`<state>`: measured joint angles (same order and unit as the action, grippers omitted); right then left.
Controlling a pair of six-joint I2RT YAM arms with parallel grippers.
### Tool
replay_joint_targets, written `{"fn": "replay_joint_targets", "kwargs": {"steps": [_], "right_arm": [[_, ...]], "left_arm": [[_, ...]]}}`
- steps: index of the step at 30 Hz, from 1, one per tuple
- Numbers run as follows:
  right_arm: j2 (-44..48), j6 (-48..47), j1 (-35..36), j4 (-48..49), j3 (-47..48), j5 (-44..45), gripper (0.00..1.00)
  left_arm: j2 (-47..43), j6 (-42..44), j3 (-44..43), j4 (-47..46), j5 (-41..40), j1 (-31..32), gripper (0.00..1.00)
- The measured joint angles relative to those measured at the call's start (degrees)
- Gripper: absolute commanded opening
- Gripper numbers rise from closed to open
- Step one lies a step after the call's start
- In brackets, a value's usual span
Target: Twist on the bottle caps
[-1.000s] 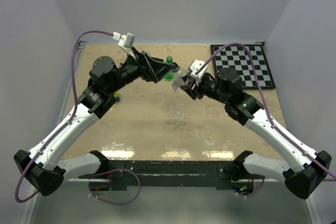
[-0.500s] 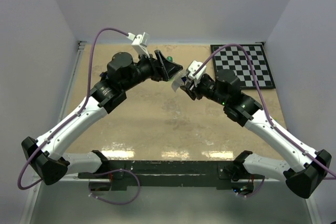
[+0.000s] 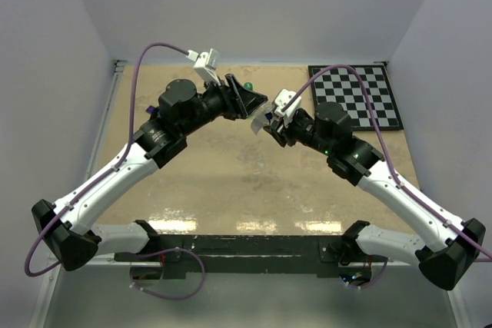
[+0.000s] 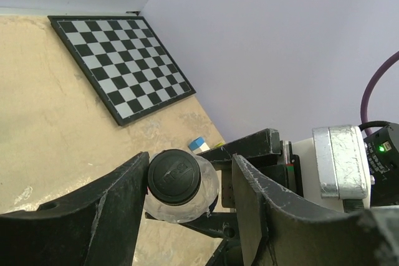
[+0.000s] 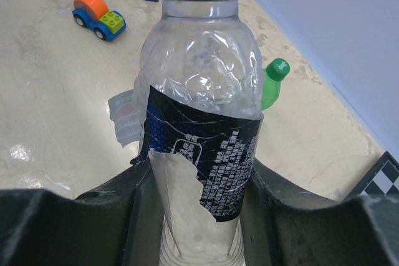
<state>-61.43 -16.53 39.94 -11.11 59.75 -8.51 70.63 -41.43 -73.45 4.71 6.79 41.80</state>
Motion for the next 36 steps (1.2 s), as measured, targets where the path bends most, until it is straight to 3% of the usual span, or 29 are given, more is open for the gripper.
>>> {"fn": "replay_joint_targets", "kwargs": {"steps": [5, 13, 21, 24, 32, 36], "right_arm": [[0.0, 0.0, 0.22, -0.04, 0.0, 0.02, 0.0], [0.11, 0.0, 0.28, -0.04, 0.0, 0.02, 0.0], [0.98, 0.09, 0.55, -0.22, 0.0, -0.2, 0.0], [1.36, 0.5, 0.52, -0.66, 0.0, -1.57, 0.0], [3.78, 2.05, -0.35, -2.47, 1.31, -11.98, 0.0], [3.65, 2.19, -1.01, -4.46, 4.42, -20.87, 0.0]], "left_arm": [[-0.57, -1.11, 1.64, -0.79, -1.44, 0.24, 0.59], [-1.14, -1.55, 2.1, -0.81, -2.4, 0.39, 0.44], [-2.1, -0.94, 3.13, -2.6, -2.34, 0.59, 0.08], [-2.64, 0.63, 4.39, -4.55, -0.94, 0.59, 0.0], [-6.34, 13.49, 7.74, -12.39, 12.72, -0.28, 0.0], [-7.32, 20.15, 8.11, -18.86, 27.87, -2.47, 0.0]]}}
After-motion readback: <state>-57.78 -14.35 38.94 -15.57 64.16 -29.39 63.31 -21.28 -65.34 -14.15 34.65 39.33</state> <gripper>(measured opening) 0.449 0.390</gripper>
